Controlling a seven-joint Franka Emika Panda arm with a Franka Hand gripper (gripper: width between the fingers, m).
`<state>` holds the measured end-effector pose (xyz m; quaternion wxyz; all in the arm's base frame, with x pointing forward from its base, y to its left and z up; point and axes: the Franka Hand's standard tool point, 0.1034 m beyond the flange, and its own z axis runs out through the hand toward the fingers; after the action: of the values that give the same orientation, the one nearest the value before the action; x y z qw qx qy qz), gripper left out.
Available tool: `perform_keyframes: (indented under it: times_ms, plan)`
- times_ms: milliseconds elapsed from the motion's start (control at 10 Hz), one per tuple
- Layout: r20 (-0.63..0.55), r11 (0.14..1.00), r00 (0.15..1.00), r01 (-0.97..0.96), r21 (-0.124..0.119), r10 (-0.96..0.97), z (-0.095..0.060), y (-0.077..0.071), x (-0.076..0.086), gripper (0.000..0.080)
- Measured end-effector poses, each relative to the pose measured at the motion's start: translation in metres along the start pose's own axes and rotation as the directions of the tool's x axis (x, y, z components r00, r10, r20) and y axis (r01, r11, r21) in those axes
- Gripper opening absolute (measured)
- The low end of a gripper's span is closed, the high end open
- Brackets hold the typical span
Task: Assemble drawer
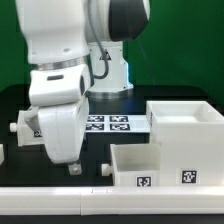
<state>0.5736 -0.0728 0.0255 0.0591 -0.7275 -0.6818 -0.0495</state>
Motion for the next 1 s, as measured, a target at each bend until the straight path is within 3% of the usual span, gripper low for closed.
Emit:
perform_keyframes:
  times_ms: [200, 400, 600, 800, 1000]
  plan:
    - [-0.027, 0.999, 0.999, -0.036, 0.014, 0.036, 0.011, -0.010, 0.008, 0.0649]
    - [-0.039, 0.998, 0.998, -0.058, 0.017, 0.059, 0.021, -0.021, 0.031, 0.0649]
    - [-0.046, 0.995, 0.994, -0.096, 0.022, 0.097, 0.020, -0.024, 0.056, 0.0649]
    - [-0.057, 0.993, 0.991, -0.119, 0.018, 0.120, 0.017, -0.027, 0.085, 0.0649]
    - [-0.061, 0.988, 0.986, -0.153, -0.001, 0.152, 0.022, -0.029, 0.091, 0.0649]
